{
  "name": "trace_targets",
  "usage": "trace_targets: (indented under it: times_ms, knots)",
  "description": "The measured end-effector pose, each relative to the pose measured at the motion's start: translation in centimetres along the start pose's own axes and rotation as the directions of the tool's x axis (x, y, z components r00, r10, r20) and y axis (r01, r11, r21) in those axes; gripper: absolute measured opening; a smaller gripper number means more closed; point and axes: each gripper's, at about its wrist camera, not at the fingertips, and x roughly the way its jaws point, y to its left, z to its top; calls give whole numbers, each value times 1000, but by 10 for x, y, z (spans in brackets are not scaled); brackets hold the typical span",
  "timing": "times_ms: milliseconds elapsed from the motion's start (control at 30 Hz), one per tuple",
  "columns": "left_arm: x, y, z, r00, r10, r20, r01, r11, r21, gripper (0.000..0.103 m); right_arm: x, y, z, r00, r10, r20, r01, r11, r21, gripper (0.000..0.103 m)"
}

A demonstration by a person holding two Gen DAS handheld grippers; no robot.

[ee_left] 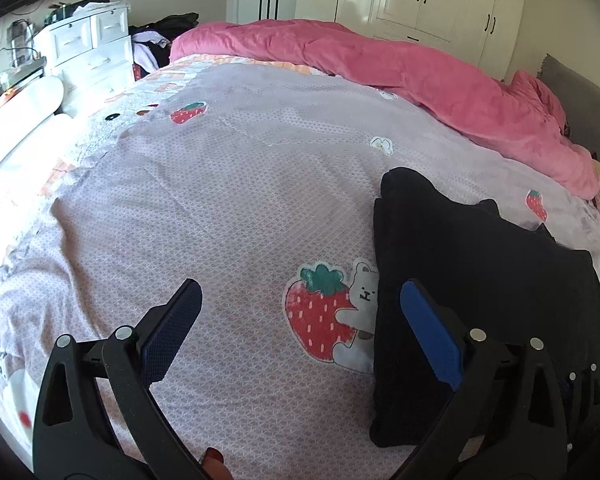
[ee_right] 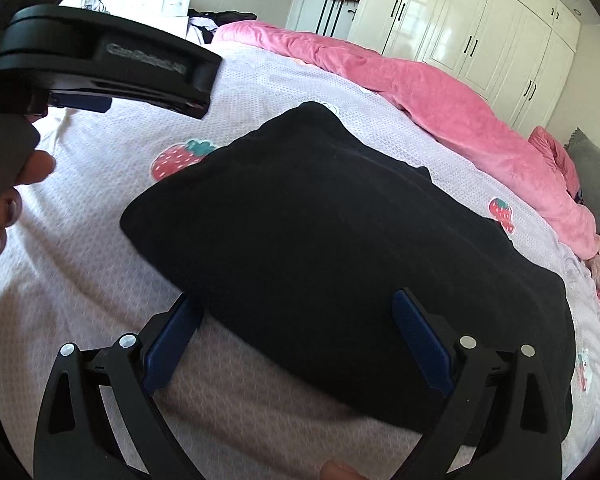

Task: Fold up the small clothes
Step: 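Grasp the folded bundle's edge with the right tool while the left tool approaches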

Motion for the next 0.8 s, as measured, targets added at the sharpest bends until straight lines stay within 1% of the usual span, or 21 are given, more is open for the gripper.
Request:
trace_targets:
  times_ms: [67, 133, 333, 400, 433, 467, 567, 600, 667, 700, 800]
  knots:
    - [6, -4, 5, 1000, -12, -11, 12, 1000, 3, 93, 3, 0, 3, 1000, 0, 3, 0, 1000, -2, 95]
    - [13, -8, 13, 998, -51, -24, 51, 999, -10, 93, 5, 0, 5, 1000, -4, 7, 4, 1000, -8, 95]
    - [34, -24, 38, 993, -104, -51, 103, 995, -17, 93, 10, 2, 9, 1000, -16, 25, 17, 999, -32, 93]
    - [42, -28, 42, 989, -129, -65, 127, 991, -34, 93, 10, 0, 10, 999, -16, 38, 17, 999, -34, 81]
    - [46, -30, 44, 983, -164, -76, 161, 986, -46, 93, 9, -1, 10, 999, -10, 44, 11, 999, -33, 74]
    - [49, -32, 44, 980, -183, -81, 180, 983, -48, 93, 8, -2, 10, 999, -9, 54, 11, 999, -30, 62]
    - [57, -38, 40, 972, -212, -105, 209, 977, -37, 93, 2, -12, 9, 996, 10, 93, -11, 1000, 5, 36]
    - [60, -36, 38, 967, -225, -117, 221, 974, -53, 93, -1, -18, 9, 994, 24, 106, -28, 999, 35, 32]
    - [69, -31, 36, 949, -281, -145, 266, 957, -115, 93, -5, -29, 7, 990, 52, 134, -64, 994, 89, 25]
    - [72, -30, 35, 941, -300, -155, 280, 950, -138, 93, -8, -34, 6, 987, 61, 151, -78, 991, 111, 24]
    - [80, -27, 31, 907, -385, -173, 347, 914, -212, 93, -15, -44, 3, 979, 68, 192, -99, 983, 152, 21]
